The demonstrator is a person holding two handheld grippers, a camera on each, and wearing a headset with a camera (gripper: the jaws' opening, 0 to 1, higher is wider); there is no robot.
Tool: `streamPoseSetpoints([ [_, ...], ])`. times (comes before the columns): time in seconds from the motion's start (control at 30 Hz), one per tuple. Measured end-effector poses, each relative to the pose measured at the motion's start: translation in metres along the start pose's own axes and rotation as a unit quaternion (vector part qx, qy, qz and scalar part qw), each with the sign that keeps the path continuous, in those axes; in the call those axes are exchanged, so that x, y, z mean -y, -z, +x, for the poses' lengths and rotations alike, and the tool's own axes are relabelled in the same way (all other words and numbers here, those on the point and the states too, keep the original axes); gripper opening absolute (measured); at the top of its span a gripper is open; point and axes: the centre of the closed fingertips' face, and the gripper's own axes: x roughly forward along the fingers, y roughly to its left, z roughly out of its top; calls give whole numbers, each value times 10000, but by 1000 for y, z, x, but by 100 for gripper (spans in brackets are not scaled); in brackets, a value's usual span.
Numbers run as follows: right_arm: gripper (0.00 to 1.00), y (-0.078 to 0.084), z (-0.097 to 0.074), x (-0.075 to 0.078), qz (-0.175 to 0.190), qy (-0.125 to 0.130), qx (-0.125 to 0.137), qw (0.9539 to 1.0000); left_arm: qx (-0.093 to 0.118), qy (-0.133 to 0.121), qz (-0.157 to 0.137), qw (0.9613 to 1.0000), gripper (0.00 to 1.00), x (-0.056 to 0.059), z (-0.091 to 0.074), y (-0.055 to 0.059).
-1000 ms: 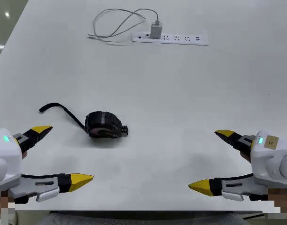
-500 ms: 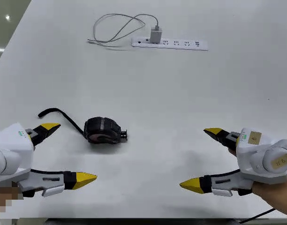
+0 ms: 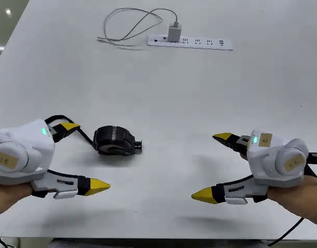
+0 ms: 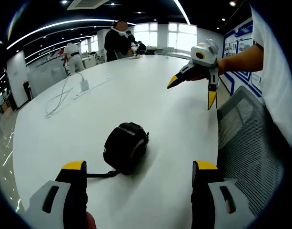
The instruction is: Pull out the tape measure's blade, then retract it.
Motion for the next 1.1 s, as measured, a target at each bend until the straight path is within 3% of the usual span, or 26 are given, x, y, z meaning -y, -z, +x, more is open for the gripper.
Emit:
streamPoseSetpoints([
  [0.27, 88, -5, 15, 1, -174, -214, -73, 9996, -183, 244, 268, 9992, 80, -5, 10, 0],
  [0.53, 87, -13, 29, 4, -270, -379, -80, 9989, -468, 470, 690, 9954, 68, -12, 21, 6],
  [0.8, 86, -19, 43, 4, -392, -531, -102, 9978, -594, 633, 752, 9934, 55, -18, 30, 8],
  [1.1, 86, -21, 50, 7, -412, -597, -100, 9973, -811, 780, 928, 9893, 48, -20, 39, 16],
])
